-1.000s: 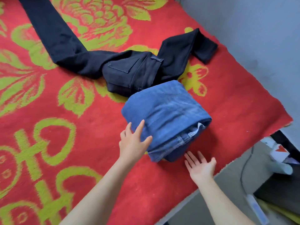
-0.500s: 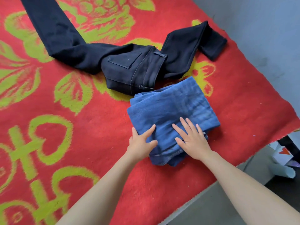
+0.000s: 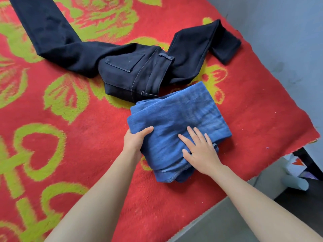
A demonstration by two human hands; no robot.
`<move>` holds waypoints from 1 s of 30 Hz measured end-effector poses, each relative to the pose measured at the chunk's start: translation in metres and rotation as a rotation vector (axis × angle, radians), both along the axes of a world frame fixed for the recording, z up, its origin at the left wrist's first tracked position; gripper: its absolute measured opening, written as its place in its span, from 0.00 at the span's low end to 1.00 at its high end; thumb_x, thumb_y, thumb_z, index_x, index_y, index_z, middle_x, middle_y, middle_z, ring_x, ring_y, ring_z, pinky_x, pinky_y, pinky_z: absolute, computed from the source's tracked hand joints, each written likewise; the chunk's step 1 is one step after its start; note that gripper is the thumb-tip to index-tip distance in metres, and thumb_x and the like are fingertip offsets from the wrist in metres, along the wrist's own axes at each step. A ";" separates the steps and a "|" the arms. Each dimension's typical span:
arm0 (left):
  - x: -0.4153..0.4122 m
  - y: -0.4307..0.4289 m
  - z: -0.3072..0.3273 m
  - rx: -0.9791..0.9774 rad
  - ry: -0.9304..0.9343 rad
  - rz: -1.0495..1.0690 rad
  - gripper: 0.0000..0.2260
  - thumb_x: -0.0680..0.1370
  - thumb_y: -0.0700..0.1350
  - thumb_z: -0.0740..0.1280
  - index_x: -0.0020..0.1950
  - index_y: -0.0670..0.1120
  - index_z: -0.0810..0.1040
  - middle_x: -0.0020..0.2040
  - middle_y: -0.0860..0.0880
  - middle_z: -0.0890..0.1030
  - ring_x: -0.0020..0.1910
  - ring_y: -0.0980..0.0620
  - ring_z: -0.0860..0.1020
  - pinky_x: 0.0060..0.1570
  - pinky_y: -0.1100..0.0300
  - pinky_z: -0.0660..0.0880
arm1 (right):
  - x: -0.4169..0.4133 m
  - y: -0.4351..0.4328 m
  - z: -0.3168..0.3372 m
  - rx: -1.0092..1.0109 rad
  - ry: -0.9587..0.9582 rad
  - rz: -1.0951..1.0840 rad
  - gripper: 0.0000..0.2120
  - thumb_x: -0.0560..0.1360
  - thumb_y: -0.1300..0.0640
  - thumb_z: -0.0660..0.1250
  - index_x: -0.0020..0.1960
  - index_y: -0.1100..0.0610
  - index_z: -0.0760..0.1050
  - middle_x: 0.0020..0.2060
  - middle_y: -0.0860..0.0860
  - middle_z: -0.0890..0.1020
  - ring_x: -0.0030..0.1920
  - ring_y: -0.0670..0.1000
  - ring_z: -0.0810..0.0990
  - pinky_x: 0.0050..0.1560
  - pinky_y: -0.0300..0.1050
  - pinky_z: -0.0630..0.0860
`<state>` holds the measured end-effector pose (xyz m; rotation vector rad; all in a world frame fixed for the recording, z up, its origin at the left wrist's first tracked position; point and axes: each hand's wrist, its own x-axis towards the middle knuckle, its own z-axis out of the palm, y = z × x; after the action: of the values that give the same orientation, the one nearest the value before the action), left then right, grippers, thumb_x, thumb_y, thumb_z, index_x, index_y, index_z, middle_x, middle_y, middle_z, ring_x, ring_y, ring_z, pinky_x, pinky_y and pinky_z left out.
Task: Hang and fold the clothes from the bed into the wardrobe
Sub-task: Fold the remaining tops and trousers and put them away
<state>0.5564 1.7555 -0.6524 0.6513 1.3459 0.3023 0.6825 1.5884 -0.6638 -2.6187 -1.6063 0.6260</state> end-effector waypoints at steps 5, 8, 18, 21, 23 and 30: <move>0.009 -0.020 0.016 0.003 0.213 0.132 0.18 0.64 0.40 0.77 0.51 0.44 0.78 0.49 0.45 0.82 0.47 0.46 0.81 0.51 0.49 0.79 | -0.086 -0.021 0.006 0.508 -0.369 0.036 0.25 0.74 0.44 0.59 0.66 0.58 0.66 0.66 0.63 0.68 0.68 0.64 0.64 0.64 0.63 0.63; 0.007 -0.032 0.026 -0.068 0.248 0.221 0.23 0.64 0.41 0.78 0.56 0.43 0.75 0.50 0.46 0.81 0.46 0.46 0.80 0.48 0.52 0.78 | -0.115 -0.030 -0.004 0.369 -0.520 0.073 0.35 0.71 0.45 0.65 0.73 0.52 0.55 0.70 0.62 0.61 0.72 0.65 0.55 0.65 0.68 0.58; -0.038 -0.061 0.024 0.358 0.266 -0.103 0.48 0.66 0.50 0.75 0.77 0.46 0.49 0.68 0.43 0.70 0.65 0.43 0.71 0.66 0.49 0.68 | -0.078 -0.044 0.003 0.397 -0.244 0.051 0.35 0.63 0.63 0.66 0.69 0.50 0.62 0.58 0.61 0.74 0.47 0.59 0.82 0.37 0.47 0.79; -0.082 -0.053 0.010 1.286 0.521 -0.806 0.56 0.56 0.57 0.80 0.76 0.46 0.54 0.70 0.34 0.62 0.70 0.38 0.60 0.66 0.43 0.62 | -0.070 -0.038 0.009 0.354 -0.128 0.062 0.47 0.49 0.64 0.77 0.66 0.51 0.66 0.52 0.59 0.81 0.43 0.57 0.82 0.36 0.44 0.79; -0.097 -0.045 -0.006 1.837 0.528 -1.181 0.46 0.64 0.50 0.77 0.75 0.51 0.54 0.73 0.36 0.57 0.74 0.38 0.53 0.67 0.42 0.58 | -0.070 -0.039 0.010 0.344 -0.101 0.059 0.48 0.48 0.65 0.77 0.66 0.51 0.66 0.51 0.59 0.82 0.43 0.57 0.82 0.37 0.44 0.79; -0.049 -0.002 -0.014 2.183 0.253 -1.468 0.21 0.77 0.36 0.49 0.68 0.48 0.66 0.61 0.43 0.78 0.62 0.42 0.75 0.61 0.47 0.68 | -0.064 -0.045 0.023 0.335 -0.113 0.107 0.48 0.49 0.62 0.78 0.66 0.51 0.65 0.51 0.57 0.82 0.44 0.56 0.82 0.39 0.45 0.80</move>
<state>0.5070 1.7530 -0.6667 3.2007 -0.1634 0.3390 0.6189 1.5435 -0.6412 -2.3742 -1.7153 0.1899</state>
